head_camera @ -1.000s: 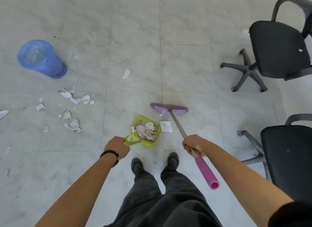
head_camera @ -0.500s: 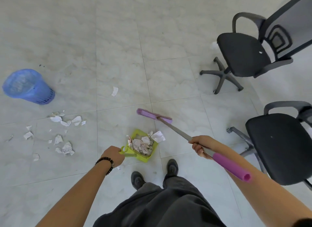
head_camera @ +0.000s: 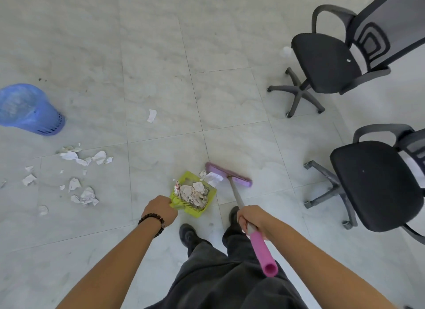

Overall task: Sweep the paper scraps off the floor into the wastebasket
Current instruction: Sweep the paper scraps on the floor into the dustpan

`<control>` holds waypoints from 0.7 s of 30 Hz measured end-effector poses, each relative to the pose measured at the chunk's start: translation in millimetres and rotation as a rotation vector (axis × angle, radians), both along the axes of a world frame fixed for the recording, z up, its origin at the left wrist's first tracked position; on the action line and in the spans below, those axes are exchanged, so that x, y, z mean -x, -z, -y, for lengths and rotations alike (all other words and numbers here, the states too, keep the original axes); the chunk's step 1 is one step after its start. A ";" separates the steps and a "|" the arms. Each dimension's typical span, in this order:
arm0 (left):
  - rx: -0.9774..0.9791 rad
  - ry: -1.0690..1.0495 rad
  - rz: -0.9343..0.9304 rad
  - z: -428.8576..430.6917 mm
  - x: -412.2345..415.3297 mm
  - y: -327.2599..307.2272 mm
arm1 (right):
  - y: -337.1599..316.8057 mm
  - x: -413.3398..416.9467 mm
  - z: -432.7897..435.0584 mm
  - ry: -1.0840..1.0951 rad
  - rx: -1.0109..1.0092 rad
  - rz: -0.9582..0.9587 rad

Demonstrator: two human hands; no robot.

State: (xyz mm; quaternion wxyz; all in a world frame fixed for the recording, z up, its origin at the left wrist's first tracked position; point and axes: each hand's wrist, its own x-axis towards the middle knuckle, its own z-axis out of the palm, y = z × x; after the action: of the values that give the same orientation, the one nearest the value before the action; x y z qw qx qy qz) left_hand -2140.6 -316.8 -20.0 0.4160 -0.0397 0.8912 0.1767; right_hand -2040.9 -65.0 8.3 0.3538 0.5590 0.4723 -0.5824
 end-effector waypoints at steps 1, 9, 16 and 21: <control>-0.002 -0.002 0.006 0.6 -0.4 -0.1 | -6.6 -1.8 -4.6 0.022 0.031 0.021; -0.021 -0.069 -0.004 13.7 -11.6 -3.2 | -57.9 9.5 -48.1 0.102 0.180 -0.029; -0.046 -0.443 -0.078 39.1 -90.4 -16.1 | -60.1 46.6 -50.4 -0.294 0.093 -0.108; -0.047 -0.731 -0.135 18.7 -163.3 -44.9 | -38.9 58.4 -53.0 -0.571 0.056 -0.341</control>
State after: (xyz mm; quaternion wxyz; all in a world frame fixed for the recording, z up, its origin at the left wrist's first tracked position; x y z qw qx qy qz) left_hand -1977.3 -335.5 24.9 0.2665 -0.3339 0.8393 0.3363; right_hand -2099.3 -12.0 47.2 0.4339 0.2886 0.6462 -0.5576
